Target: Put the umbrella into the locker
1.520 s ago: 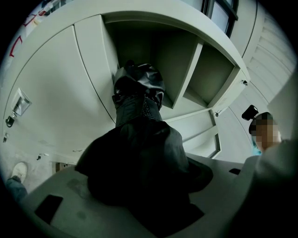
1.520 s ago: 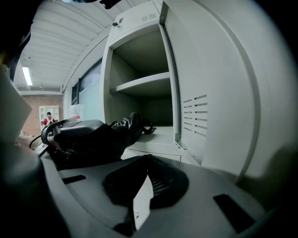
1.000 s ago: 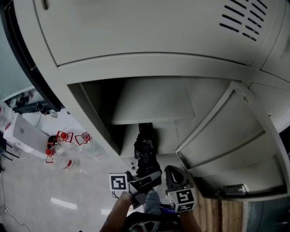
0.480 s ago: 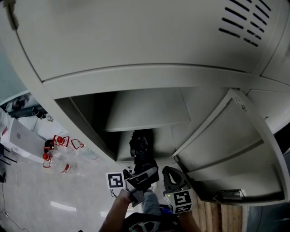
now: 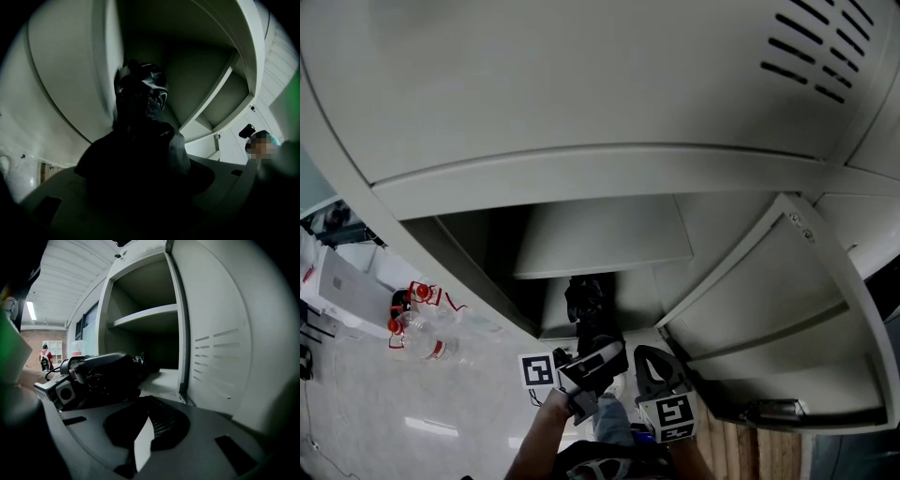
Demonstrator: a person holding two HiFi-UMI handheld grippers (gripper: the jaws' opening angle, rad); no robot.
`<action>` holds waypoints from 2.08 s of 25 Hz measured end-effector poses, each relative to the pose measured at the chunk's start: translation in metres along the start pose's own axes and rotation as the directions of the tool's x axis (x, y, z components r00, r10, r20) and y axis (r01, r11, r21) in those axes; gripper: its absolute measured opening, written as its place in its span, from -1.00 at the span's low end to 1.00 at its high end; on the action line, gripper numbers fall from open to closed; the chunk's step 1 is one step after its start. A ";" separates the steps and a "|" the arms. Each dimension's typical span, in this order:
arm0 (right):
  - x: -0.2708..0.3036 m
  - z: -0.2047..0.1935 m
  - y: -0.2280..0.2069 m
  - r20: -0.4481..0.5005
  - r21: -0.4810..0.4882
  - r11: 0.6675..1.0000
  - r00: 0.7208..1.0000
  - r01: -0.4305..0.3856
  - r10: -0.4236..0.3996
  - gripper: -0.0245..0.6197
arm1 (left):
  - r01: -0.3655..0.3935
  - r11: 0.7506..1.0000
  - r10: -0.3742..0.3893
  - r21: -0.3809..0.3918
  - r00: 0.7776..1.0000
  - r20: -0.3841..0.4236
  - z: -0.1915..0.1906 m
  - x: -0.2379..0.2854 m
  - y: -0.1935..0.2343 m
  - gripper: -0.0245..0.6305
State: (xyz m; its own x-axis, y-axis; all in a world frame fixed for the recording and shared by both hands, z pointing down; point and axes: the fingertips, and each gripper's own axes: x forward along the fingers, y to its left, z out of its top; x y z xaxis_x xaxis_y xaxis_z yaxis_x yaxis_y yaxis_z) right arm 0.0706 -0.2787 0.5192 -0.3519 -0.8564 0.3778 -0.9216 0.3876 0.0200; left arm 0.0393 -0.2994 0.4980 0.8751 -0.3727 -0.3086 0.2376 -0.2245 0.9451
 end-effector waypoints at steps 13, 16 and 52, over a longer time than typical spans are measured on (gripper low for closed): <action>-0.010 -0.003 0.009 0.000 -0.002 1.000 1.000 -0.014 0.014 -0.92 | -0.065 0.998 0.065 -0.014 0.998 0.011 0.000 -0.003 0.009 0.11; -0.014 -0.002 0.009 0.006 -0.002 1.000 1.000 -0.010 0.010 -0.92 | -0.078 0.997 0.079 -0.013 0.996 0.035 0.001 -0.004 0.008 0.11; -0.081 0.022 0.040 0.138 -0.033 0.999 0.990 0.021 -0.016 -0.92 | -0.540 0.511 0.493 0.669 0.822 0.286 -0.020 -0.094 -0.038 -0.78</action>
State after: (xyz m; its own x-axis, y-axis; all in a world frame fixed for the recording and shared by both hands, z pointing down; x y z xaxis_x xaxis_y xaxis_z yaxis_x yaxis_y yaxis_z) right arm 0.0585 -0.2012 0.4694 -0.3561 -0.9015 0.2460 -0.9230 0.3805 0.0582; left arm -0.0434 -0.2378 0.4931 0.7157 -0.6742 0.1821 -0.6328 -0.5158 0.5775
